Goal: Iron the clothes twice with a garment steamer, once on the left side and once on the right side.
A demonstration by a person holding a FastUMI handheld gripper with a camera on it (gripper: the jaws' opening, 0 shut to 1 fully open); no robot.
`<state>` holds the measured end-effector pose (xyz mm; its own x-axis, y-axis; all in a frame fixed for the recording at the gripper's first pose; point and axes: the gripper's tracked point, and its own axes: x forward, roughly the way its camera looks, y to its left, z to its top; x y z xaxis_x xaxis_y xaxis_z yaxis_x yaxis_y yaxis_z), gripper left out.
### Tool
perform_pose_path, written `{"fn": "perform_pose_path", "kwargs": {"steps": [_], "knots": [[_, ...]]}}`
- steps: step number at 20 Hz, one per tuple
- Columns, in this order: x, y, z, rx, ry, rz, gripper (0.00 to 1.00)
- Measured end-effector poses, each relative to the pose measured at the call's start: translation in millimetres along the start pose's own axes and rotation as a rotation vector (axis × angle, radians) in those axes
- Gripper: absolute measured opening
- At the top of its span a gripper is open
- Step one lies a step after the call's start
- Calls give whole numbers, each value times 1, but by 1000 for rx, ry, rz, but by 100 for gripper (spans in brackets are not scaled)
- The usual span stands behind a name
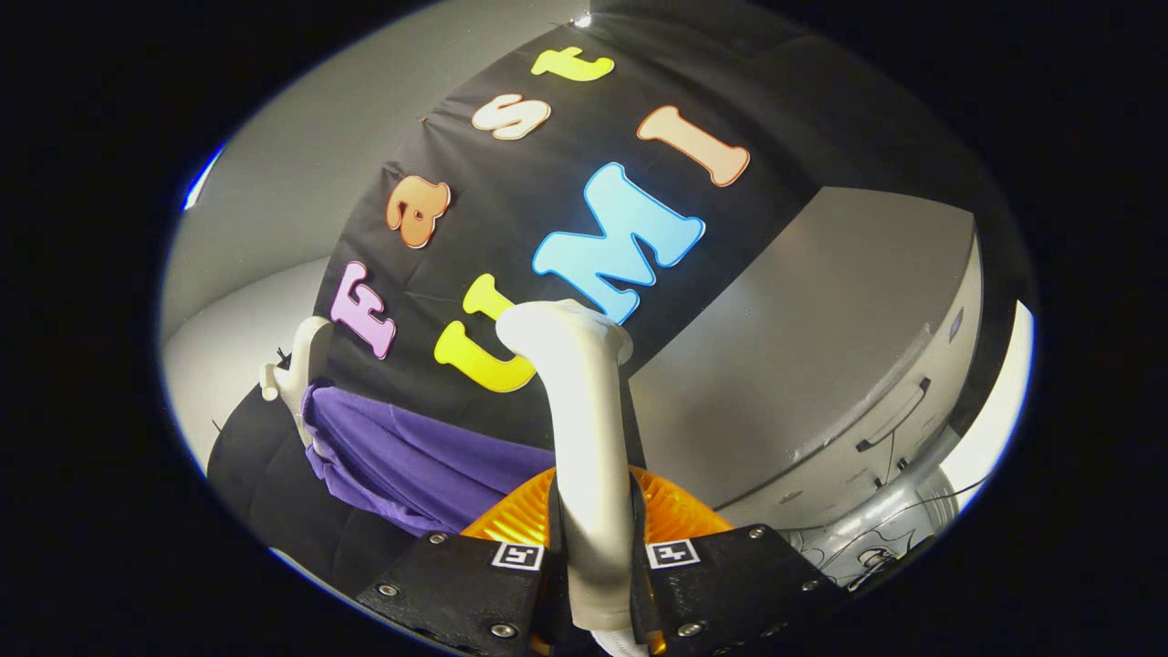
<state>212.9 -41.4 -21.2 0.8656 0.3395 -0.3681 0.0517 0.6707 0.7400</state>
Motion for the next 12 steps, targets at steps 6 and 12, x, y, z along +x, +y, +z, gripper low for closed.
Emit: {"fn": "perform_pose_path", "kwargs": {"steps": [6, 12], "knots": [[-39, 60, -33, -195, -172, -70, 26], [-46, 121, -58, -383, -327, -50, 26]]}}
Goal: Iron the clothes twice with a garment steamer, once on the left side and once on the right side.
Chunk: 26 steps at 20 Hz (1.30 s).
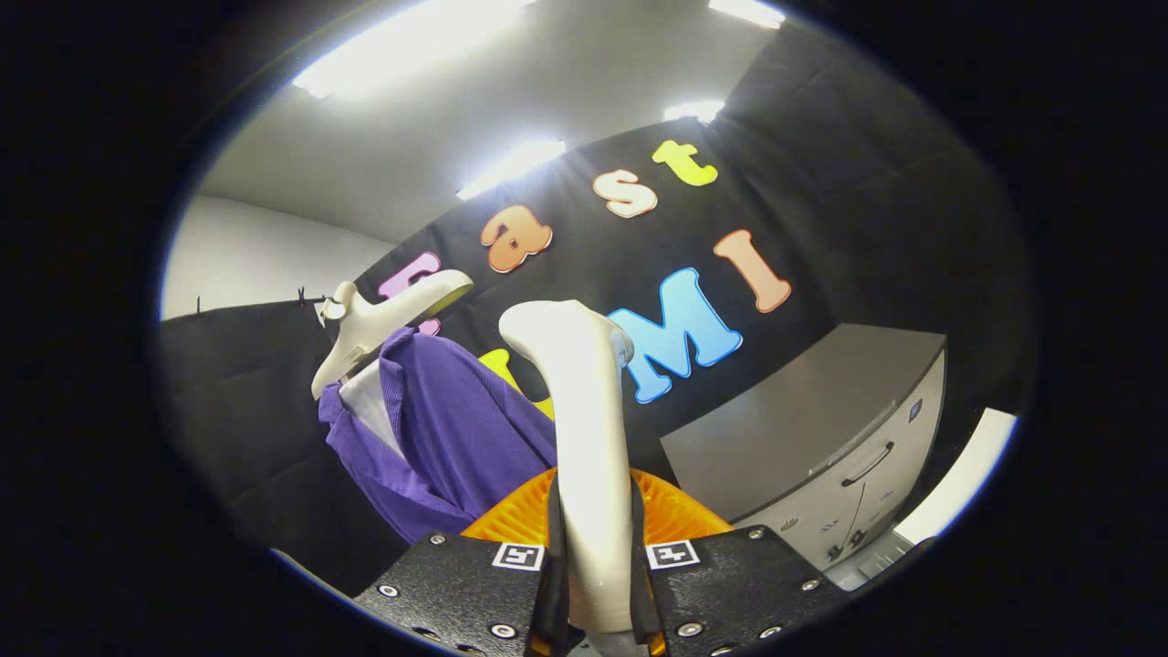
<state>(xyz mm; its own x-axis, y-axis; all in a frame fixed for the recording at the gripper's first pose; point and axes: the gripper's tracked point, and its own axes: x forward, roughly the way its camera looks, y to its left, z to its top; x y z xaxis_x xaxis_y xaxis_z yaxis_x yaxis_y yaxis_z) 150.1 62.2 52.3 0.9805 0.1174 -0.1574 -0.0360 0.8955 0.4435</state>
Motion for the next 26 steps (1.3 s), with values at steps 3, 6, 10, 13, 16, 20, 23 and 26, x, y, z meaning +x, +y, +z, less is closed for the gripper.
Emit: {"fn": "perform_pose_path", "kwargs": {"steps": [3, 6, 10, 13, 16, 20, 23, 26], "knots": [[1, 32, -10, -122, -33, 24, 26], [-5, 56, -16, -249, -104, 9, 26], [9, 78, -14, -342, -189, -1, 27], [19, 89, -19, -345, -232, -15, 26], [27, 96, -34, -372, -234, -32, 26], [37, 104, -49, -418, -217, -38, 26], [42, 104, -58, -440, -194, -44, 26], [48, 103, -66, -452, -171, -53, 27]]}}
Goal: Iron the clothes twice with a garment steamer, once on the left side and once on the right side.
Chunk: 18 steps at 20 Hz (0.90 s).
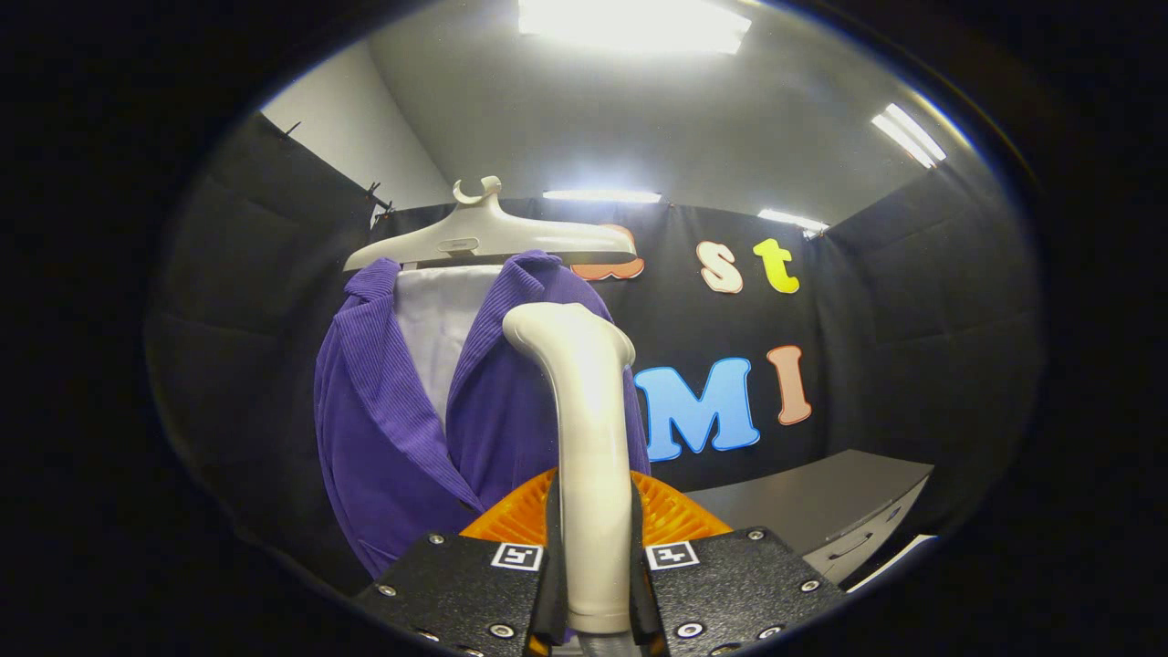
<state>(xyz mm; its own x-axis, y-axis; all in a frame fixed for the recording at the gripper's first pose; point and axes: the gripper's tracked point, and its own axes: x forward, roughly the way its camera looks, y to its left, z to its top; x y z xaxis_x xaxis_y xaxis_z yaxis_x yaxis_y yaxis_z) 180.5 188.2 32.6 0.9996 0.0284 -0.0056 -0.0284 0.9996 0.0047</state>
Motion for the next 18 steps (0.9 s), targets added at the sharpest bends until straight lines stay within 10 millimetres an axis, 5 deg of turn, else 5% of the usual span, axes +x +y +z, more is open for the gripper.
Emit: {"fn": "perform_pose_path", "kwargs": {"steps": [4, 18], "knots": [[5, 5, -18, -34, 30, 6, 27], [-33, 10, -109, -128, 137, 30, 27]]}}
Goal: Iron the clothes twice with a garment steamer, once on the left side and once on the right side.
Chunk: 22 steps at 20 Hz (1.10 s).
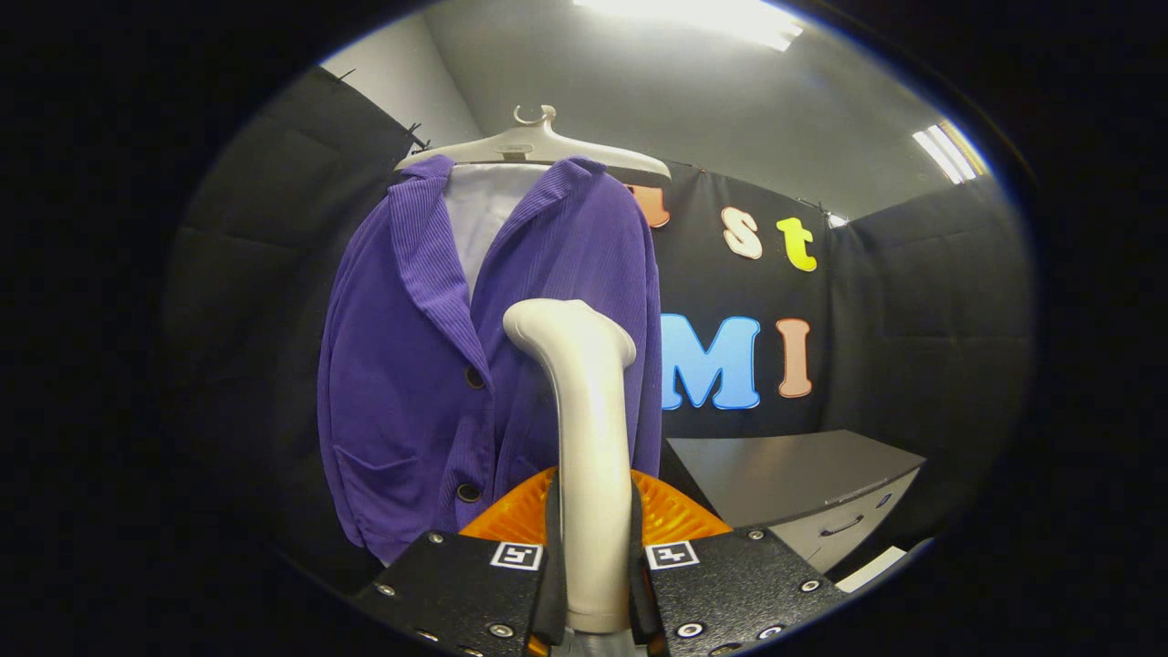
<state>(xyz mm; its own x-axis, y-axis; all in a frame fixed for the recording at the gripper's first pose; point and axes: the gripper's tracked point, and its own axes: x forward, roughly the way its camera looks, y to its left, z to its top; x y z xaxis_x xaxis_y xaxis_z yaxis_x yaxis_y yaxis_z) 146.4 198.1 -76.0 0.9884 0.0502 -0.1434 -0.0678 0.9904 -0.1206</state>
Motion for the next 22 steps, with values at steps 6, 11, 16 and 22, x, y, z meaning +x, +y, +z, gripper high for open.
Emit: {"fn": "perform_pose_path", "kwargs": {"steps": [6, 11, 16, 22], "knots": [[-10, 0, -48, -22, 70, 22, 27], [-22, 4, -97, -30, 140, 40, 27], [-33, 5, -144, -41, 220, 48, 27], [-48, 1, -173, -64, 289, 72, 27]]}}
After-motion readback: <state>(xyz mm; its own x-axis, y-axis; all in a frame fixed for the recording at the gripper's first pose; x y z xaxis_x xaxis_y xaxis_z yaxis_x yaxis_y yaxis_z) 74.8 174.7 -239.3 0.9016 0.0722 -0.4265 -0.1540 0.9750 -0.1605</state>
